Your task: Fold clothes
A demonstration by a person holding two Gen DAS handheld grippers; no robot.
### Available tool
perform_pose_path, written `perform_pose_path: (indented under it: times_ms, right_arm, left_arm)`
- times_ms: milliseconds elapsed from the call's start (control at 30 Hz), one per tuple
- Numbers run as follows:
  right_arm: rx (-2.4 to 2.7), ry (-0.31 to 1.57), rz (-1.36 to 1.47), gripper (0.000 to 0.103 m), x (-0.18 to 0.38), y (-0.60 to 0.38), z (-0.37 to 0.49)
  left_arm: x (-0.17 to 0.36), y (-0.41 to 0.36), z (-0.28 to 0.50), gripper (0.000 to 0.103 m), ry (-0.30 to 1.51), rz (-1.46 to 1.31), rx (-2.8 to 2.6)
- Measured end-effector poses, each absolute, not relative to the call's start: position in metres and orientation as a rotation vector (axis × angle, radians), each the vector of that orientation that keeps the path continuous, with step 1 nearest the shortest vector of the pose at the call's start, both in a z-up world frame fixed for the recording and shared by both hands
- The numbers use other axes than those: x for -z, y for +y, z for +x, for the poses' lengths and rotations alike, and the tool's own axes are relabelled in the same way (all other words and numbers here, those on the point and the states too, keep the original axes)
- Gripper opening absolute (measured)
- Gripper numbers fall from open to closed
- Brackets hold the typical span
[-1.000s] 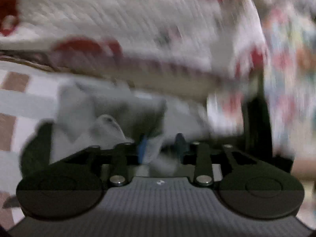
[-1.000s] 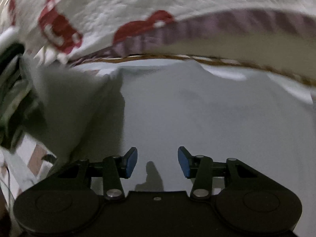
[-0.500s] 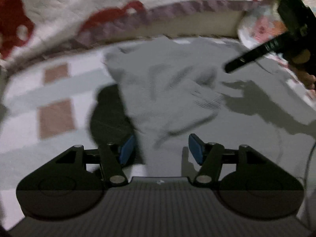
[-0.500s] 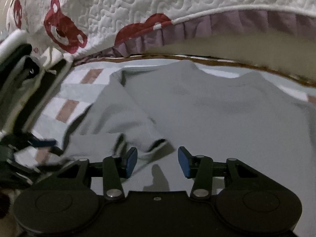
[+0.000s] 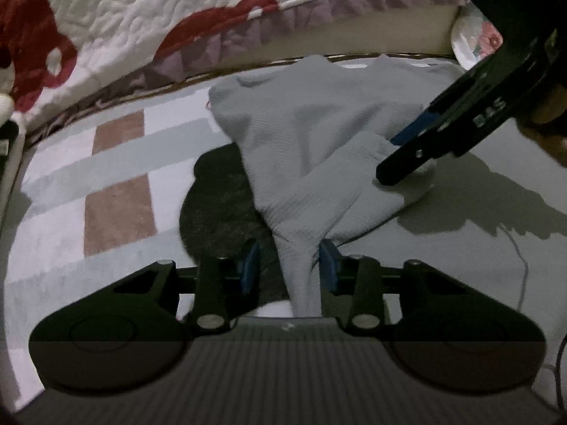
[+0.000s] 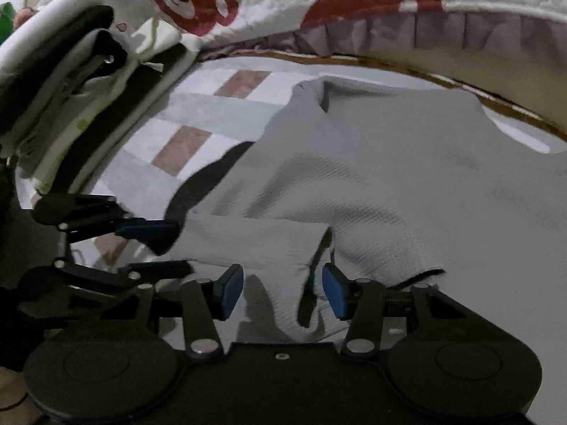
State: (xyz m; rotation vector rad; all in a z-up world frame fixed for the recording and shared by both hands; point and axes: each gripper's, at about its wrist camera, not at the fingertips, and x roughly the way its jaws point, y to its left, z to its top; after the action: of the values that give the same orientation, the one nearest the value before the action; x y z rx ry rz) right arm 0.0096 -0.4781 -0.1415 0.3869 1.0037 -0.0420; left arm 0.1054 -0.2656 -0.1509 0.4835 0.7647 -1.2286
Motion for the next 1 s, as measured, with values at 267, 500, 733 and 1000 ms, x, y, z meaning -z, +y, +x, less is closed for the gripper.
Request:
perform_pose_path:
  times_ms: [267,500,733,1000]
  right_arm:
    - [-0.144,0.905,0.198,0.013,0.124,-0.439,-0.003]
    - [-0.259,1.025,-0.053,0.013,0.130,-0.390,-0.047]
    - [-0.057,1.007,0.119,0.023,0.130,-0.431,-0.074]
    - [0.175,0.968,0.193,0.024,0.125,-0.494,-0.089]
  left_arm:
    - [0.144,-0.250,0.134,0.038,0.921,0.329,1.181]
    - [0.125,-0.222,0.168,0.041,0.913,0.109,1.164]
    - [0.133,-0.249,0.104,0.046,0.753,0.467,1.350]
    - [0.156,-0.265,0.065,0.047,0.551,0.687,1.307]
